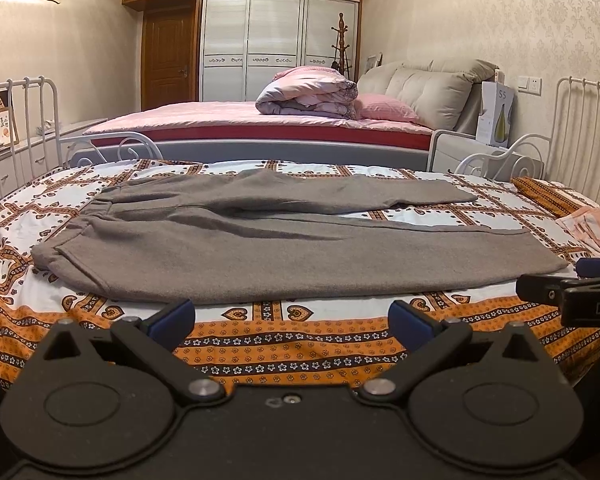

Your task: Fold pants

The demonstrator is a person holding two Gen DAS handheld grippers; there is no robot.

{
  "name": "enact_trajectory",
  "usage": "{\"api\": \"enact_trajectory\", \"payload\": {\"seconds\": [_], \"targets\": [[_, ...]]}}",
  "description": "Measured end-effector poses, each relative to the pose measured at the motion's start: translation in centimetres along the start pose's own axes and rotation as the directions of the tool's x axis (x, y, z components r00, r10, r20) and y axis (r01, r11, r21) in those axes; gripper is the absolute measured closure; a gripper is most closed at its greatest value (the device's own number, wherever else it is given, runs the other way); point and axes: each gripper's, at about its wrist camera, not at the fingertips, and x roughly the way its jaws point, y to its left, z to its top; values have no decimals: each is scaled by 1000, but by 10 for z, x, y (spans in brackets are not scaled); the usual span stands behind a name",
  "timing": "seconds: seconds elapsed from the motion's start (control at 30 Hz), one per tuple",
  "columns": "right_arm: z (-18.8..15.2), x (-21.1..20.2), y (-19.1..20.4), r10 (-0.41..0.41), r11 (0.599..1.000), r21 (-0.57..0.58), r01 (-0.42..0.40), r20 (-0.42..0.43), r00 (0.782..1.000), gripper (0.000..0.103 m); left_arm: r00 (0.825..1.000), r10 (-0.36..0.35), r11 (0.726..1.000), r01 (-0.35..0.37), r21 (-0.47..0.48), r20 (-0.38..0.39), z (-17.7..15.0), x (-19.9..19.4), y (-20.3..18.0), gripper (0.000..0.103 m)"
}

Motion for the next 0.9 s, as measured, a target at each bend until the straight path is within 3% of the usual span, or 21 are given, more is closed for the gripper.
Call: {"api": "enact_trajectory", "payload": {"seconds": [0.6,0.9], "targets": [[0,0,0,2,1000,-1,-2,1,1000,0,1000,2,1000,-1,7,-7,-1,0,-3,6],[4,1,0,29,1000,1,-29,-12,1000,0,999,19,998,-21,-54,-35,15,6,11,6]]}}
